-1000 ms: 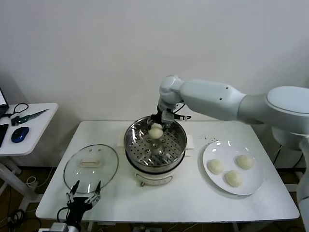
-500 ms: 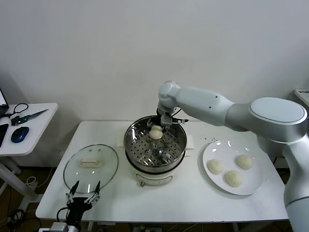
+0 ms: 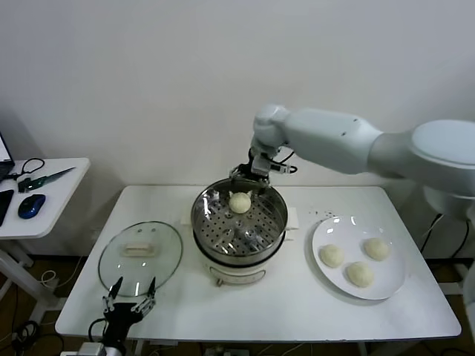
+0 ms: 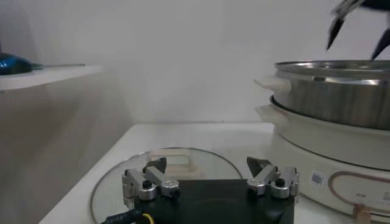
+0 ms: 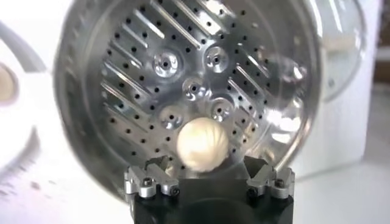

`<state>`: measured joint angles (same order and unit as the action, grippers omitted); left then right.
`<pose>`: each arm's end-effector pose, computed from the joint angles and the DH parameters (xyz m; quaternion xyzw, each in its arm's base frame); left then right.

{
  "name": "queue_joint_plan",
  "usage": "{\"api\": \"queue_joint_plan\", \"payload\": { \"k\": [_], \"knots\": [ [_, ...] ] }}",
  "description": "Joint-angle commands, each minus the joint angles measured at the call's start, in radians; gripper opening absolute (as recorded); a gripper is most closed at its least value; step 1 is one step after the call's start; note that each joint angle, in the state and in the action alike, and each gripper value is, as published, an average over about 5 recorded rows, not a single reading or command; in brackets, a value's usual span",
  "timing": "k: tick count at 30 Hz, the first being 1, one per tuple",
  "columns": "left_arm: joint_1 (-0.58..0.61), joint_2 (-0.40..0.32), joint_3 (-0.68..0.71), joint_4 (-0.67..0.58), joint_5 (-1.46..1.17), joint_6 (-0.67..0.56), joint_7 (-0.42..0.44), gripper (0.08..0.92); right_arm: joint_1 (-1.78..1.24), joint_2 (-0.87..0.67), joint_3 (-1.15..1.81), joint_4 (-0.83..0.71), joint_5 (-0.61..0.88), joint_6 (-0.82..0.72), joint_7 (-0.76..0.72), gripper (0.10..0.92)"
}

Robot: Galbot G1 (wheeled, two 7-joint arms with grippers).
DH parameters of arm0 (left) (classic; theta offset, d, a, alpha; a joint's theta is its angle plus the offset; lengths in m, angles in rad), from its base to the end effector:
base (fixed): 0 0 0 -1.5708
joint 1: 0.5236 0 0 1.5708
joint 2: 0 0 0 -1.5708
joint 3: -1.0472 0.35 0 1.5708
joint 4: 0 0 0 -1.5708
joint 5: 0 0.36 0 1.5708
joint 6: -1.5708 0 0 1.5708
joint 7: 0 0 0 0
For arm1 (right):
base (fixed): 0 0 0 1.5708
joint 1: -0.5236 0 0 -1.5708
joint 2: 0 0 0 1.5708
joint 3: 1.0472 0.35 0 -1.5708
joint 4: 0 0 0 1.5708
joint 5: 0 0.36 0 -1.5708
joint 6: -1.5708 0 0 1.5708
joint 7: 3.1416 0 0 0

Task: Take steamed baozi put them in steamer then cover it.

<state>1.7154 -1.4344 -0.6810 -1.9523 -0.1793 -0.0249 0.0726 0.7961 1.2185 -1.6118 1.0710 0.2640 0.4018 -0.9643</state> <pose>0.1309 0.0812 -0.3668 0.0098 -0.9926 -0.0057 0.1212 0.6065 0.0702 -0.0060 0.6227 -0.2752 0.7261 0.0965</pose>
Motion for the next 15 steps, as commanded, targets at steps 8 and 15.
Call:
{"api": "queue_joint_plan", "payload": {
  "k": [8,15],
  "knots": [
    [-0.006,-0.008,-0.005,-0.017,0.000,0.001,0.001,0.823,0.136,-0.567,-0.288,0.385,0.367,-0.690,0.017,0.823],
    [-0.016,-0.027,0.001,-0.020,0.013,0.008,0.005,0.823,-0.111,-0.653,-0.122,0.401,0.260,-0.759,0.099,0.823]
  ]
}}
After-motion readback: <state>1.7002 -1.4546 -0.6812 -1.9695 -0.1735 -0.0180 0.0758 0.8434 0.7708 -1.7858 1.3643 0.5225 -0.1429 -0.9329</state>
